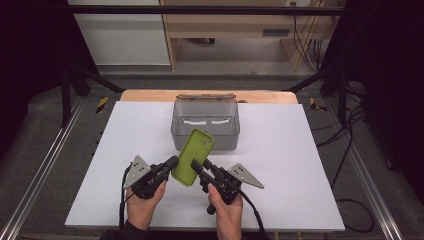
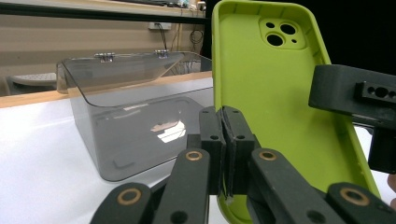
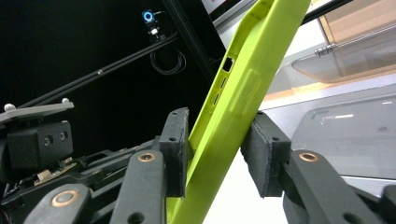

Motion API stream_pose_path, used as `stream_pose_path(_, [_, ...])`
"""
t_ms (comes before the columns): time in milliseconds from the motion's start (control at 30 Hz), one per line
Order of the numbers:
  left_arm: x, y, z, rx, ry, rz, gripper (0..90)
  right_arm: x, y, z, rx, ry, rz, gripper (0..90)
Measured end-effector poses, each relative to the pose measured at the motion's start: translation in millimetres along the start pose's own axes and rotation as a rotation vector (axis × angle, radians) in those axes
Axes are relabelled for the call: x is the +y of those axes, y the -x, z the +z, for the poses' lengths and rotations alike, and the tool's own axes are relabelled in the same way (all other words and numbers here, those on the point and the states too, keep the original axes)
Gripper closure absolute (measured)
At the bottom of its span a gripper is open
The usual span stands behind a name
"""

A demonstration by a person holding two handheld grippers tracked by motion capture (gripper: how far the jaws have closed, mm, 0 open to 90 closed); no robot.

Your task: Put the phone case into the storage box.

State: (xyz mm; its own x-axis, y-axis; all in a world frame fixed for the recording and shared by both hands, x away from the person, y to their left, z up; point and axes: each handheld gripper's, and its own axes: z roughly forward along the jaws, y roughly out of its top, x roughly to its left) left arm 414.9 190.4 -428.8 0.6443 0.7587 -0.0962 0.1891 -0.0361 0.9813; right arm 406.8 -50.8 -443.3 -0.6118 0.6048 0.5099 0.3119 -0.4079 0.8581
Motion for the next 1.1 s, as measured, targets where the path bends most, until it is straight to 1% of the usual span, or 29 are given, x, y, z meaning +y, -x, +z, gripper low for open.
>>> stream_pose_path(267, [-0.8, 0.4, -0.2, 0.004, 0.004, -0.008, 88.1, 0.2, 1.3, 1.9, 0.004, 0.008, 0.035, 67.0])
stream_pose_path(367, [-1.2, 0.4, 0.0, 0.005, 0.006, -0.011, 88.1, 0.9, 1.4, 2.5, 0.003, 0.008, 0.04, 68.0])
stream_pose_path(767, [-5.3, 2.3, 1.3, 0.016, 0.007, -0.026, 88.1, 0.8, -0.2, 3.6, -0.008, 0.008, 0.036, 71.9])
stream_pose_path(967, [-7.9, 4.5, 3.2, 0.015, -0.001, -0.025, 88.0, 0.4, 0.0, 1.8, -0.028, 0.011, 0.036, 76.4])
stream_pose_path(1100, [-9.9, 5.2, 4.8, 0.013, -0.007, -0.027, 88.0, 0.3, -0.5, 1.2, -0.037, 0.011, 0.027, 77.0])
